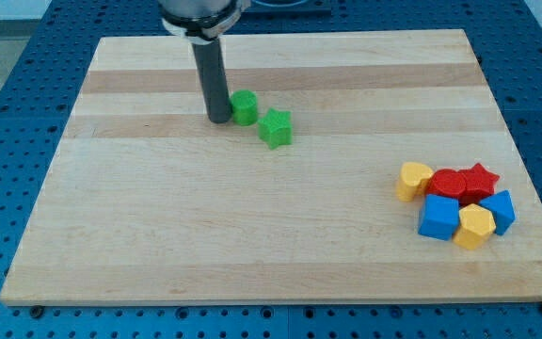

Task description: Point your arm at the bottom left side of the blue cube

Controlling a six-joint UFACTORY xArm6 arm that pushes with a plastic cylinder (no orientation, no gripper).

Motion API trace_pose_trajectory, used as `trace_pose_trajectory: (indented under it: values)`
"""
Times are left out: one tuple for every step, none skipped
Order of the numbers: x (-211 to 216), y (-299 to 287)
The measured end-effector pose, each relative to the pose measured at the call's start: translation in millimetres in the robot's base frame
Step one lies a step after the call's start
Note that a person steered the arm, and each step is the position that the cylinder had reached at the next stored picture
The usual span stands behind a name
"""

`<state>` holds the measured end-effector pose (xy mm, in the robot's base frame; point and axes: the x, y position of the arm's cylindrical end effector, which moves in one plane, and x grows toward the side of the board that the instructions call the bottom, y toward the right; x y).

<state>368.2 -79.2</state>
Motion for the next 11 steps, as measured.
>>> trace_pose_trajectory:
  values:
    - [-6, 19]
    - [-3, 15]
    - [29, -4]
    - [89, -5]
    - [131, 31]
    - [149, 80]
    - [172, 114]
    - [211, 141]
    - [224, 188]
    - [224, 245]
    - [226, 303]
